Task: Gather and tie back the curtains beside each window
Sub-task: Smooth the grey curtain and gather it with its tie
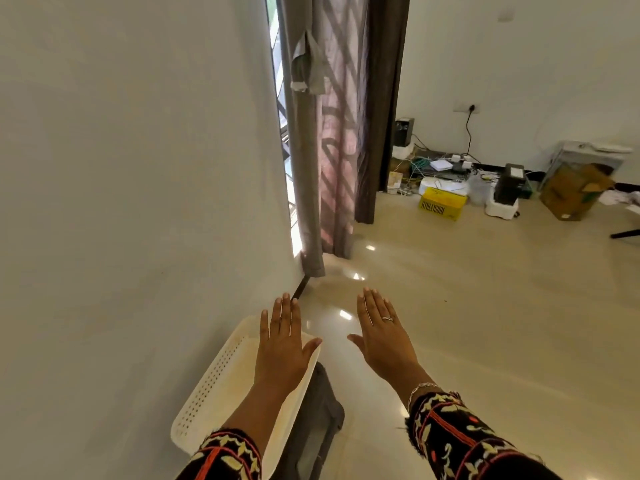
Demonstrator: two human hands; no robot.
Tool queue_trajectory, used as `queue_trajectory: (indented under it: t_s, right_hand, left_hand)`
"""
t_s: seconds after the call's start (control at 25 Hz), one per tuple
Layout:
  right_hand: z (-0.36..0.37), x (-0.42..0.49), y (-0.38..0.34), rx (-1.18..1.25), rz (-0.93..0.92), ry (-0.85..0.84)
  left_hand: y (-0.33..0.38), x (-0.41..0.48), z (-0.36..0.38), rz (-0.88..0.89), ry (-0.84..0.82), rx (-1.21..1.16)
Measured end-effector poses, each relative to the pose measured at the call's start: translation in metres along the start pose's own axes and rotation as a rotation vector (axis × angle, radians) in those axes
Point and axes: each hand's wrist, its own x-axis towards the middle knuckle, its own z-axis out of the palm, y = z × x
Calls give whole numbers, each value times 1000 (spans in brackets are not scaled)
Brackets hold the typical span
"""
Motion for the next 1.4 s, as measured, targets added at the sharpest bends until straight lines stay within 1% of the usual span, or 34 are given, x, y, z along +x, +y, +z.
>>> queue_trajectory:
  t_s: [0.12, 0.28, 0.4, 0.48, 0.52, 0.56, 0.6, 0.68, 0.84, 0.96, 1.04, 1.12, 1.2, 1.24, 1.32, 1.4]
  right_hand:
    - [1, 29, 57, 22, -2, -30]
    - [-5, 72, 131, 12, -15, -11]
    - [-6, 105, 162, 23, -46, 0]
    - [-4, 130, 178, 24, -68, 123]
    - [-5, 143, 186, -11, -85, 168]
    - [-8, 157, 193, -43, -89, 176]
    - [-10, 174, 200, -82, -91, 201]
    - [-11, 212, 216, -104, -113, 247]
    - [-12, 306, 249, -150, -141, 317]
    - [-19, 387, 268, -143, -197, 367]
    - [-27, 440, 277, -122, -215, 410]
    - [-40, 486, 285, -114, -213, 476]
    - [-47, 524, 292, -116, -221, 513]
    - [-49, 541, 296, -116, -218, 537]
    - [-51, 574, 304, -98, -208, 582]
    - [-51, 607, 311, -86, -212, 604]
  left_hand:
    - [45, 52, -2, 13, -70, -90]
    - [98, 121, 3, -21, 2, -181]
    - [119, 160, 16, 17, 64, -198]
    - [128, 191, 18, -5, 126, -166]
    - [133, 206, 16, -15, 110, -180]
    - [135, 222, 15, -15, 88, -195]
    - [136, 239, 17, -17, 101, -190]
    - [135, 276, 27, -2, 222, -163]
    - [122, 364, 39, -46, 306, -104]
    - [106, 445, 38, -24, 391, -133]
    - [97, 498, 31, 15, 397, -123]
    - [93, 542, 15, 25, 362, -84]
    - [94, 580, 3, 26, 371, -37]
    - [94, 596, 0, 25, 400, -4]
    - [93, 629, -4, 23, 530, 83]
    - [93, 664, -12, 16, 571, 128]
